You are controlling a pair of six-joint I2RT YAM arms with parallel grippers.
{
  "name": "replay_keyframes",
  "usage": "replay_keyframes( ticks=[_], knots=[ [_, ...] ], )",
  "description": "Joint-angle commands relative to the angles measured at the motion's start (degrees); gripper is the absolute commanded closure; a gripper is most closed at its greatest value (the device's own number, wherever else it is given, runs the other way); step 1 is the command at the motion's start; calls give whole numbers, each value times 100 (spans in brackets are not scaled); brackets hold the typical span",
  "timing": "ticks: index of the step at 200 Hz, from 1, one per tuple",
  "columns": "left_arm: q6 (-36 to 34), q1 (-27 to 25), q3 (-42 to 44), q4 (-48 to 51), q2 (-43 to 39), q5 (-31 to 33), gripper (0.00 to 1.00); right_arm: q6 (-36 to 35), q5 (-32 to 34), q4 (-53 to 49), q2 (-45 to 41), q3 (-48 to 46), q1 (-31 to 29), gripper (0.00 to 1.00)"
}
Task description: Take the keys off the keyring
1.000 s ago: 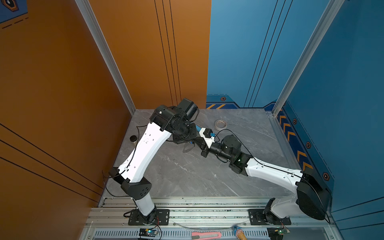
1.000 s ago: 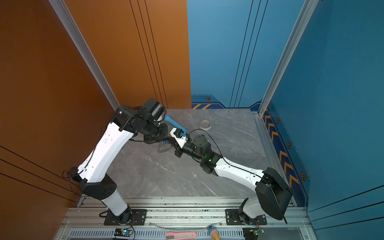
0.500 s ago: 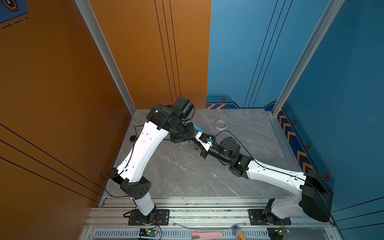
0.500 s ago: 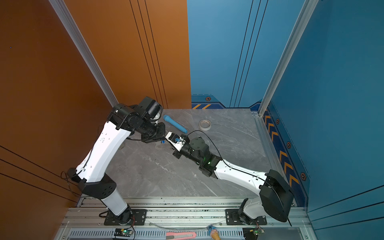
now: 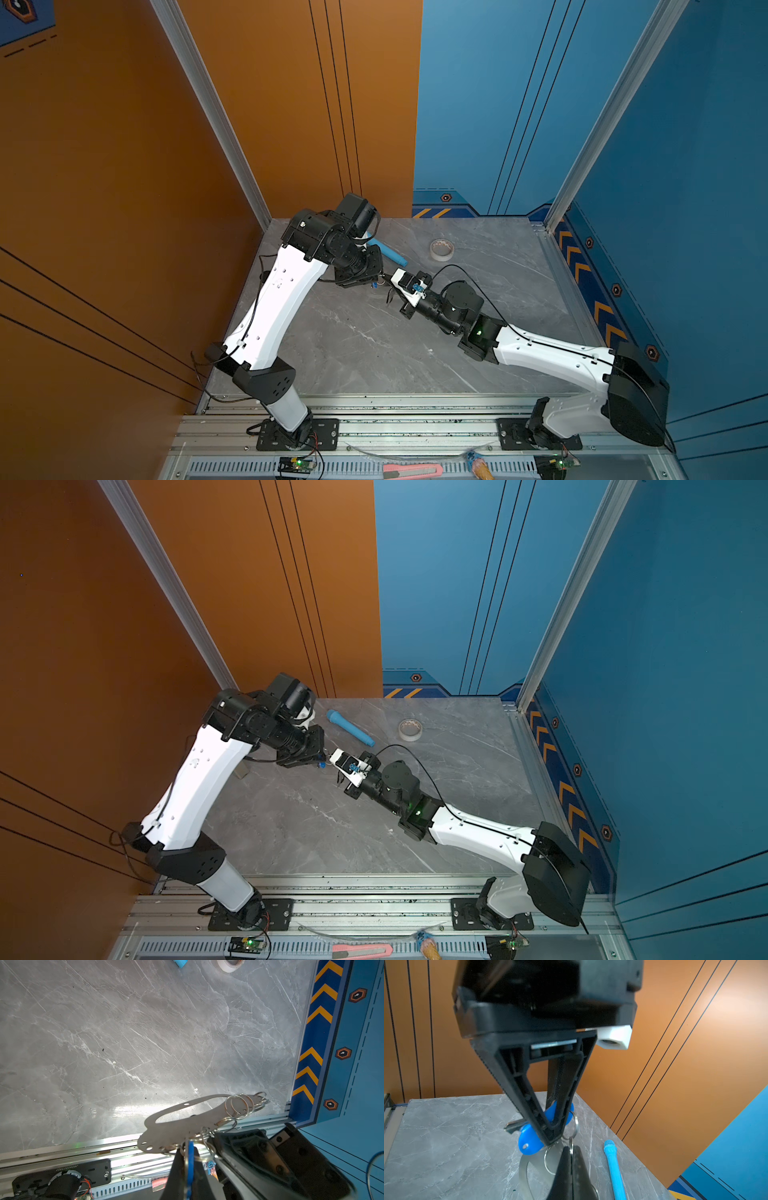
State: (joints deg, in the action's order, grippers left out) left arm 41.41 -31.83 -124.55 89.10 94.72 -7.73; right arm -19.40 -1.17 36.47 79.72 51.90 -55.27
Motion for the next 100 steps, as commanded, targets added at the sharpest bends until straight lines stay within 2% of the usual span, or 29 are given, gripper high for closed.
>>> replay_keyframes(
  ticks=[1, 33, 69, 100],
  knots=[
    [-132, 277, -10, 186, -103, 208, 100, 166, 222, 130, -269, -14, -70, 100],
    [-182, 319, 70, 415, -107, 74, 100, 58, 446, 230, -273, -22, -128, 100],
    [49, 154, 83, 402, -265, 368, 100, -91, 1135, 366, -79, -61, -213, 100],
    [402, 110, 430, 313, -352, 55, 100, -163, 1339, 705, 13, -49, -265, 100]
  ],
)
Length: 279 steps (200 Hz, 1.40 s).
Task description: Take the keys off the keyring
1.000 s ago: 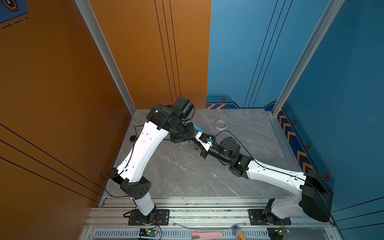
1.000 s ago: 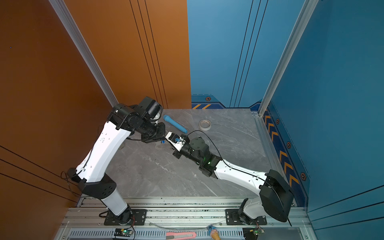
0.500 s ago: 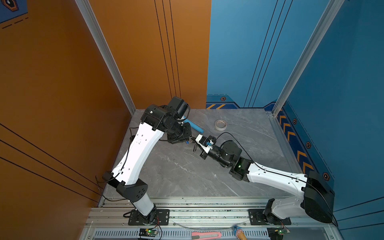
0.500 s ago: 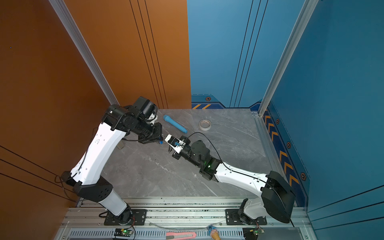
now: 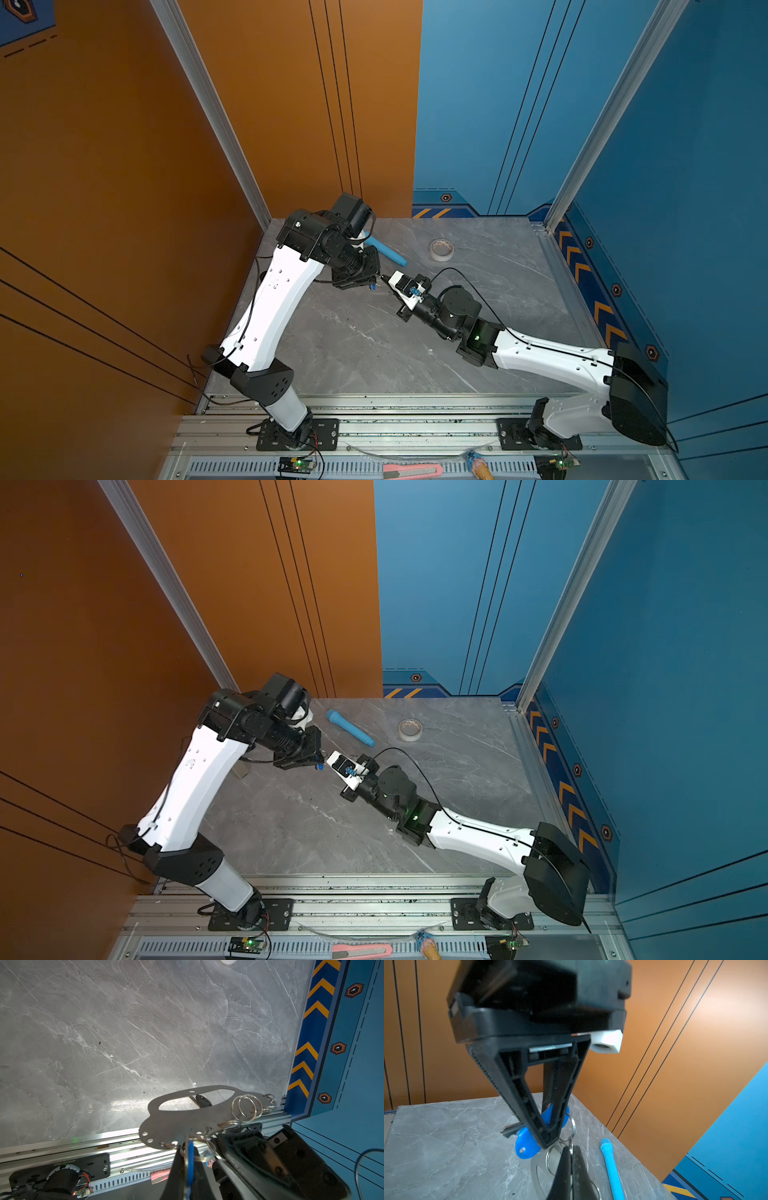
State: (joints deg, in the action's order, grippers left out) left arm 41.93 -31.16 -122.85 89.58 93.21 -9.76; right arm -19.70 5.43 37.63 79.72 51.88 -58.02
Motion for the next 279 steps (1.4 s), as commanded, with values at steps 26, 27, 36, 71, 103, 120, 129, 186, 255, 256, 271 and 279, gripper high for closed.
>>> replay_keyframes(
  ticks=[26, 27, 36, 71, 103, 120, 129, 186, 255, 256, 271, 279],
  knots=[
    [373, 84, 245, 158, -190, 208, 100, -262, 689, 915, 75, -30, -26, 100],
    [371, 88, 244, 162, -189, 214, 100, -262, 684, 918, 72, -29, -26, 100],
    [375, 131, 244, 160, -198, 207, 100, -222, 585, 956, 46, -37, -26, 100],
    [395, 37, 229, 113, -38, -23, 100, 379, 84, 1161, 21, -132, 17, 100],
    [368, -57, -57, 91, 130, -174, 100, 1640, -240, 1370, 46, -169, 97, 100],
    [396, -107, -195, 94, 188, -244, 100, 2109, -241, 1372, 100, -155, 96, 100],
    [418, -152, -274, 79, 223, -274, 100, 2282, -180, 1432, 135, -180, 87, 100],
    [623, -365, -57, -160, 182, -493, 100, 2601, 152, 1833, 341, -242, 259, 100],
    [619, -141, -107, -159, -25, -299, 100, 2765, 213, 1835, 197, -390, 429, 99],
    [621, -138, -112, -164, -24, -299, 100, 2759, 208, 1831, 195, -390, 426, 100],
    [590, -144, -257, -162, 6, -317, 100, 2660, 175, 1828, 184, -451, 414, 100],
    [589, -160, -321, -160, 25, -314, 100, 2542, 162, 1812, 177, -466, 406, 100]
  ],
)
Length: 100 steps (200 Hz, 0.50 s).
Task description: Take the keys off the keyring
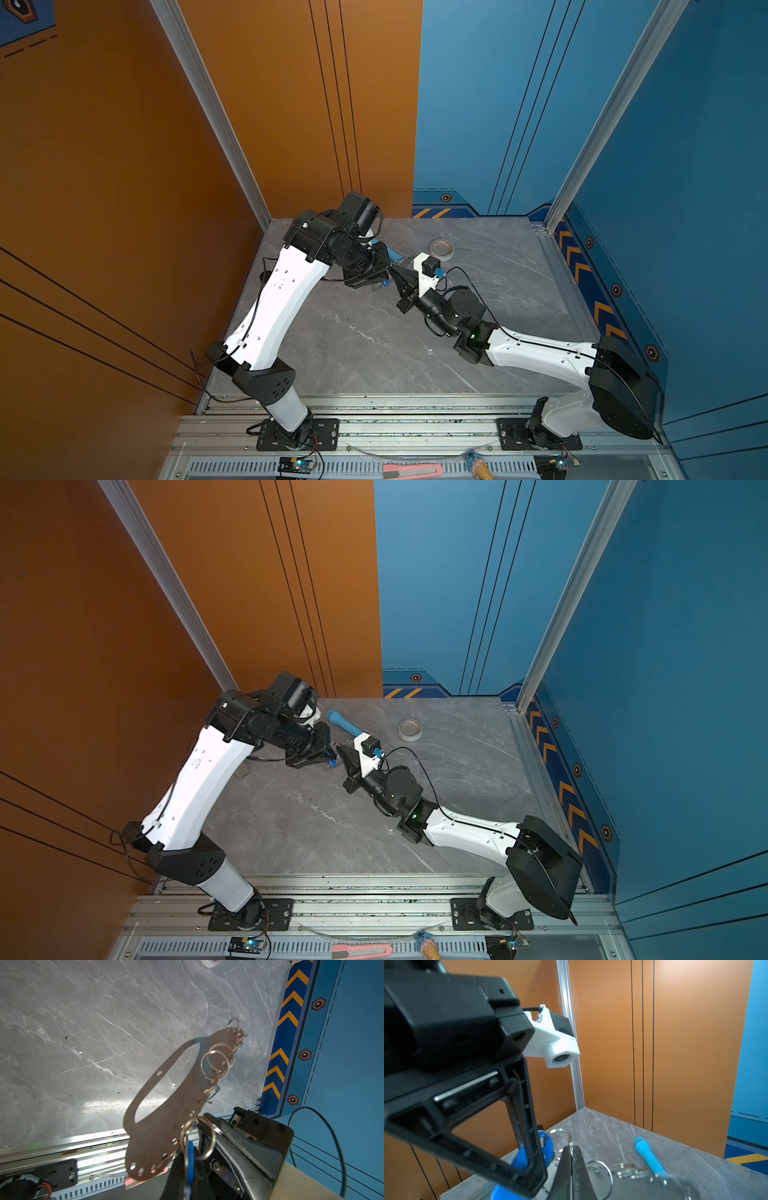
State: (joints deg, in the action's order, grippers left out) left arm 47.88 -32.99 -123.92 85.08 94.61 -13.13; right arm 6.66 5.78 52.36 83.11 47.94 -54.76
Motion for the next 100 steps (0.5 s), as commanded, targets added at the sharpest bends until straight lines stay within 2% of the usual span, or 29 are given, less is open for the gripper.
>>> replay_keyframes(
  ticks=[1, 63, 100],
  knots=[
    [-6, 22, -217, 286, -112, 26, 100, -103, 126, 329, -163, -74, 75, 100],
    [-168, -19, -502, 296, -55, -86, 100, -826, 98, 155, -259, -62, 19, 100],
    [-167, 77, -383, 292, -210, -8, 100, -990, 364, 90, -385, -103, 18, 100]
  ],
)
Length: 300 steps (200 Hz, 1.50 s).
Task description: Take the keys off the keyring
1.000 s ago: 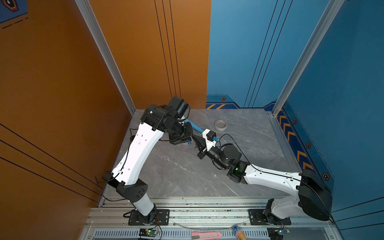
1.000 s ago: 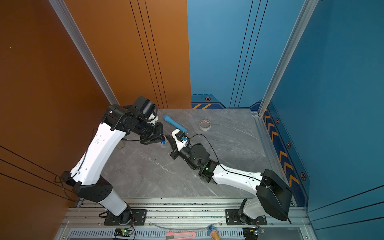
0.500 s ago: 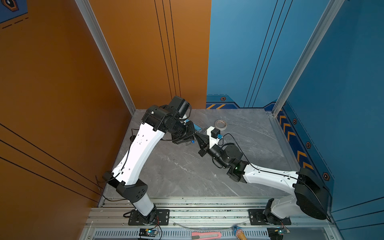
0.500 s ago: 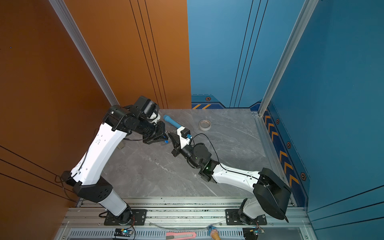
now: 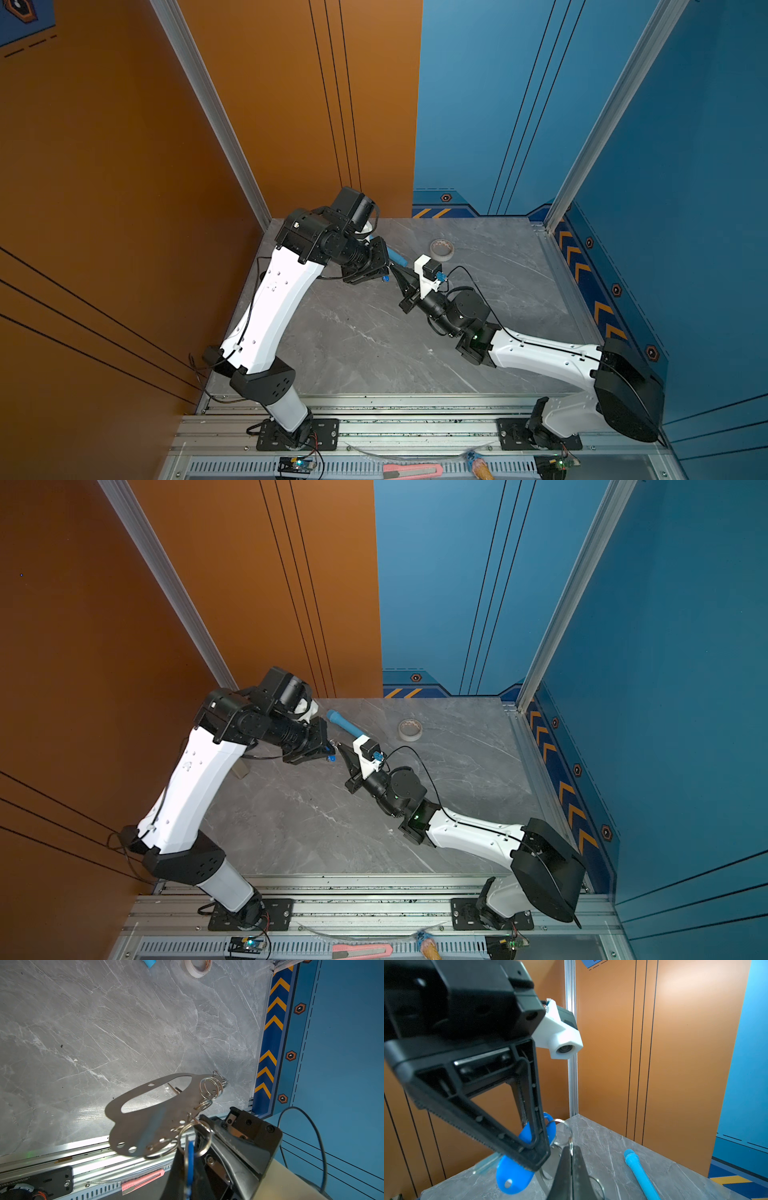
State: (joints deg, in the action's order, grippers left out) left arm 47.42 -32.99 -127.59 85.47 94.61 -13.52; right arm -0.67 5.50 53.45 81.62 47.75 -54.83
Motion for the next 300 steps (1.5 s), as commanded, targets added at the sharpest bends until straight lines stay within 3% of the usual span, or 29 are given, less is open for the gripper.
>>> replay_keyframes(
  ticks=[1, 51, 82, 159, 226, 300],
  knots=[
    [-124, 80, -5, 251, -221, 37, 100, -258, 392, -23, -244, -82, 25, 100],
    [-168, 268, 629, 260, -528, 267, 100, -433, 291, -186, -408, -12, 25, 100],
    [-663, 63, 384, 257, -362, 507, 100, -699, -107, -393, -485, 145, -52, 100],
    [-1960, -371, 308, 180, -340, 1138, 85, -1006, -1125, -987, -698, 357, 198, 100],
    [-2843, -563, 500, -610, -501, 1042, 74, -869, -1616, -1271, -865, 497, 402, 100],
    [-2895, -500, 1628, -1864, -1240, 625, 73, -691, -1805, -1390, -901, 630, 566, 100]
  ],
)
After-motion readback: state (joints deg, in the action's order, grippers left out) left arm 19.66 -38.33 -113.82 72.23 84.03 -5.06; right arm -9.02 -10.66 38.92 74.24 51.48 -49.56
